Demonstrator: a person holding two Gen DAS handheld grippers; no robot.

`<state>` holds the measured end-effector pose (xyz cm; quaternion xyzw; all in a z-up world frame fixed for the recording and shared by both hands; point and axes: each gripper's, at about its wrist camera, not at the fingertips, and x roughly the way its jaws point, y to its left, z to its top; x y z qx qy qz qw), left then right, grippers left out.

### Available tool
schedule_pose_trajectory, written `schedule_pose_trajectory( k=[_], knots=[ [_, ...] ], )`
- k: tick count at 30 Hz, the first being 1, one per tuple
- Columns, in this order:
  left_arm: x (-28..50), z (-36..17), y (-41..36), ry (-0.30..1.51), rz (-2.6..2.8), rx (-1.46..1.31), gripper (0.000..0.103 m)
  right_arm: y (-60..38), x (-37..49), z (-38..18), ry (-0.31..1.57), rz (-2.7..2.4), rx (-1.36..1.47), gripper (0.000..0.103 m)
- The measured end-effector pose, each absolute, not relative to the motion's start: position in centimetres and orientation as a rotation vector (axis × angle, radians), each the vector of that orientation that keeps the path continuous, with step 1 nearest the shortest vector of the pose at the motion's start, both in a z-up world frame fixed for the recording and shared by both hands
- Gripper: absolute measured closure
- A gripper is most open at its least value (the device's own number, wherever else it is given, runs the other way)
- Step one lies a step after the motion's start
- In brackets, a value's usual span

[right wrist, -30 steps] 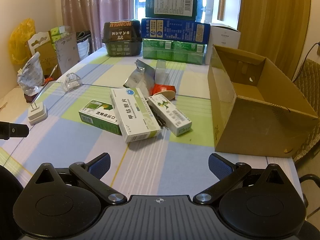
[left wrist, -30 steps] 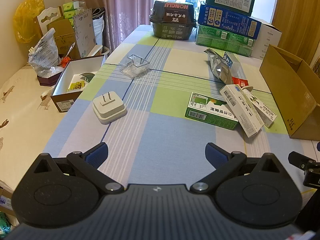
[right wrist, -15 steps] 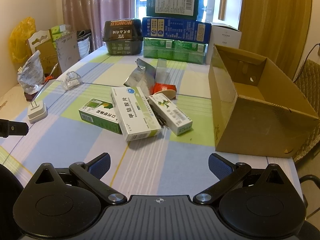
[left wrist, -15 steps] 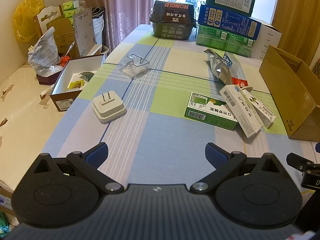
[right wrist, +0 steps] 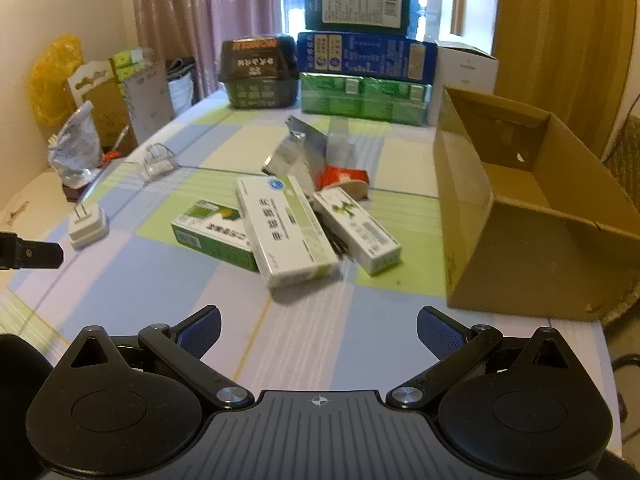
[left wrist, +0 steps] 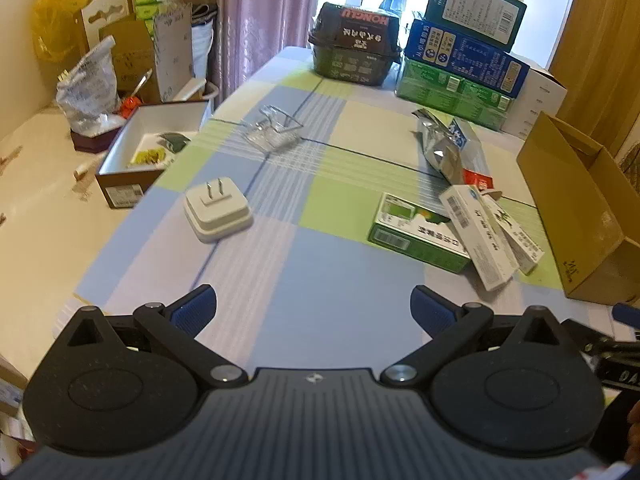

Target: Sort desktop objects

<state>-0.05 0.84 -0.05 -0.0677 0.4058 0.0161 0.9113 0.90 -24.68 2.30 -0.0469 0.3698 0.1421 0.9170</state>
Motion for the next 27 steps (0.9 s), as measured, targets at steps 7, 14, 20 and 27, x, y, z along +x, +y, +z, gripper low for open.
schedule_pose_trajectory(
  k=[7, 14, 20, 27],
  knots=[
    [1.5, -0.6, 3.0, 0.818, 0.079, -0.084, 0.002, -24.0, 3.5, 2.4, 0.755, 0.38, -0.108, 0.002],
    [3.8, -2.0, 5.2, 0.812, 0.018, 0.021, 0.002, -23.0, 7.6, 1.9, 0.752, 0.466, -0.186, 0.002],
    [5.7, -3.5, 7.0, 0.812, -0.041, 0.086, 0.002, -22.1, 11.3, 0.6, 0.793, 0.56, -0.257, 0.002],
    [7.6, -4.9, 9.0, 0.812, -0.107, 0.184, 0.002, -21.1, 14.5, -1.2, 0.849, 0.647, -0.315, 0.002]
  ],
)
